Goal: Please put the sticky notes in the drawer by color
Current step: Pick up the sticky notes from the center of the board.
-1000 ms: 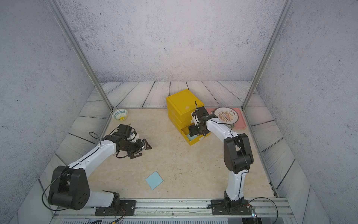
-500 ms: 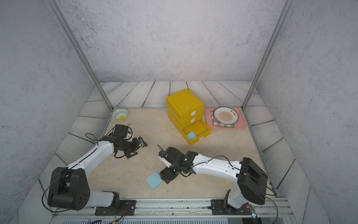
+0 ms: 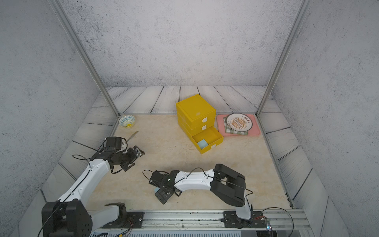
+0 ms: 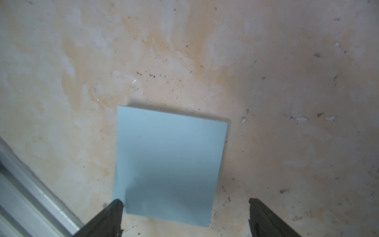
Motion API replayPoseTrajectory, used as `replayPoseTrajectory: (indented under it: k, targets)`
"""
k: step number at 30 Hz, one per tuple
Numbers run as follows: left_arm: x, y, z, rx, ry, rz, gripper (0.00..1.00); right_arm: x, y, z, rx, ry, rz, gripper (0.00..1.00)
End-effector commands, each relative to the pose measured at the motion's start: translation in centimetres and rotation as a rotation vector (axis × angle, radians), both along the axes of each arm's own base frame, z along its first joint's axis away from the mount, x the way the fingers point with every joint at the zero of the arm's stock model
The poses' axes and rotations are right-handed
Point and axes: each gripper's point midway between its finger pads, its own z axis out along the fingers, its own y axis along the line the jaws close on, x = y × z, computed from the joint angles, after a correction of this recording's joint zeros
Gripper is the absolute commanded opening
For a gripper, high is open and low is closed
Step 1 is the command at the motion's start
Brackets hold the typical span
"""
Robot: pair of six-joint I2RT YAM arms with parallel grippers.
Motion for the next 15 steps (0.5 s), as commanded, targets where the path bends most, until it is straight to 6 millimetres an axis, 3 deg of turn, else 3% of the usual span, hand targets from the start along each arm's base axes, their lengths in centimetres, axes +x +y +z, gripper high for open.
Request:
replayPoseTrajectory:
  k: [1, 8, 15]
  targets:
    - [-0.8, 0.3, -0.9, -0.006, 0.028, -0.007, 0.93, -0.3, 0.6, -0.8, -0.040, -0.013, -0.001, 0.97]
    - [-1.0, 0.1, -0.9, -0.028, 0.053, -0.038, 0.93, -1.6, 2.3, -0.5, -0.012, -0.011, 0.012, 0.97]
    - [-1.1, 0.2, -0.7, -0.037, 0.041, -0.037, 0.93, -1.1, 1.2, -2.8, -0.090, -0.024, -0.020, 0.96]
